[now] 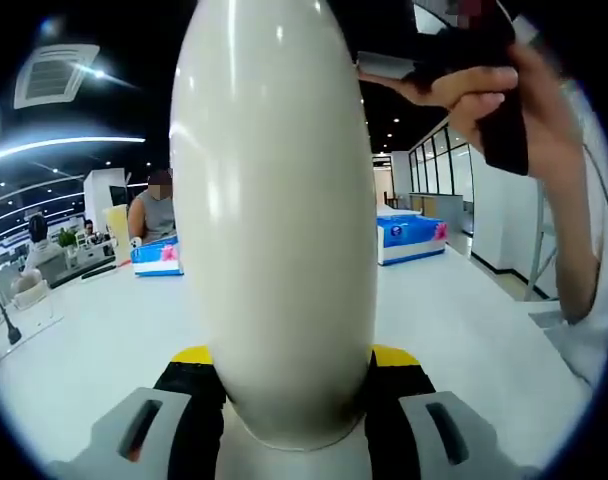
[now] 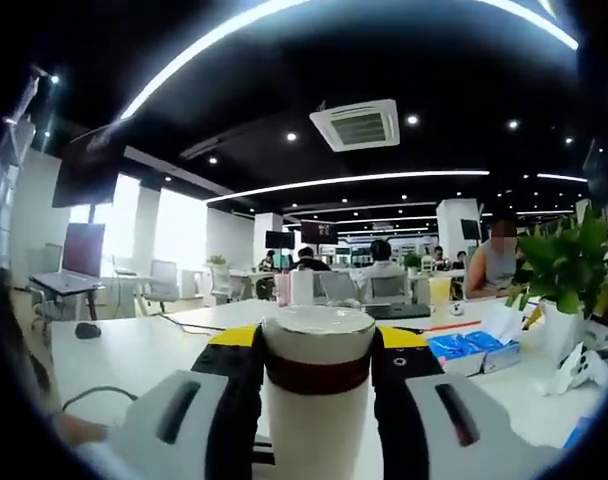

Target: Grasp the water cup twist off the cup lid place the cup lid on the table

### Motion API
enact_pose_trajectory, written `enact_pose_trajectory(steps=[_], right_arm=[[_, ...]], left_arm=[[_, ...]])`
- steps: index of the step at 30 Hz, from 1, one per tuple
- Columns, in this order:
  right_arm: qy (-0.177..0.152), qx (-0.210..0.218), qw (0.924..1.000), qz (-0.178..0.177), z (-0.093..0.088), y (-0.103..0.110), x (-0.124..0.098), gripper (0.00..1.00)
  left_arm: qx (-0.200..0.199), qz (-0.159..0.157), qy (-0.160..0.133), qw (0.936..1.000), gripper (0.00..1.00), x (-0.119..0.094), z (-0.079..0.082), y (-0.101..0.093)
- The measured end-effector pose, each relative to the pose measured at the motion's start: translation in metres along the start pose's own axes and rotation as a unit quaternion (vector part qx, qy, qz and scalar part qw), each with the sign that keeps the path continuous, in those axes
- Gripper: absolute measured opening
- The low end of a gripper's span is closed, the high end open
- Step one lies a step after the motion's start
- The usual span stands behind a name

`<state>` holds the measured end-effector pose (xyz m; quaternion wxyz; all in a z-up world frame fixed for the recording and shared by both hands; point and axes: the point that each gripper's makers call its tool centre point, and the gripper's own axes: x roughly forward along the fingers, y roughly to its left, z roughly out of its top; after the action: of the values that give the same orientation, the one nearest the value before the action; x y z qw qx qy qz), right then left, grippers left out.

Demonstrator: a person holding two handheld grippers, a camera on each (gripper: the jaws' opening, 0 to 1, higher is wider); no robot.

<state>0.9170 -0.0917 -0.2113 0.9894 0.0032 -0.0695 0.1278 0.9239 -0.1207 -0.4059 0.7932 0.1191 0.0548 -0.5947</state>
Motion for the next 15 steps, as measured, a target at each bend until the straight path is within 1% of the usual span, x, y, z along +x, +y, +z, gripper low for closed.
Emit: enact_pose_trajectory(steps=[4, 9, 15], right_arm=[[-0.001, 0.0, 0.9999, 0.016, -0.0001, 0.0002, 0.0007, 0.45], [-0.013, 0.014, 0.9984, 0.053, 0.0, -0.0003, 0.0012, 0.45], [-0.013, 0.015, 0.9965, 0.081, 0.0003, 0.0005, 0.0024, 0.45]], left_arm=[[0.0, 0.0, 0.0, 1.0, 0.56, -0.0001, -0.0001, -0.0001], [-0.001, 0.0, 0.0, 1.0, 0.56, 0.0001, -0.0002, -0.0001], [-0.002, 0.001, 0.0, 1.0, 0.56, 0.0003, -0.0003, 0.0]])
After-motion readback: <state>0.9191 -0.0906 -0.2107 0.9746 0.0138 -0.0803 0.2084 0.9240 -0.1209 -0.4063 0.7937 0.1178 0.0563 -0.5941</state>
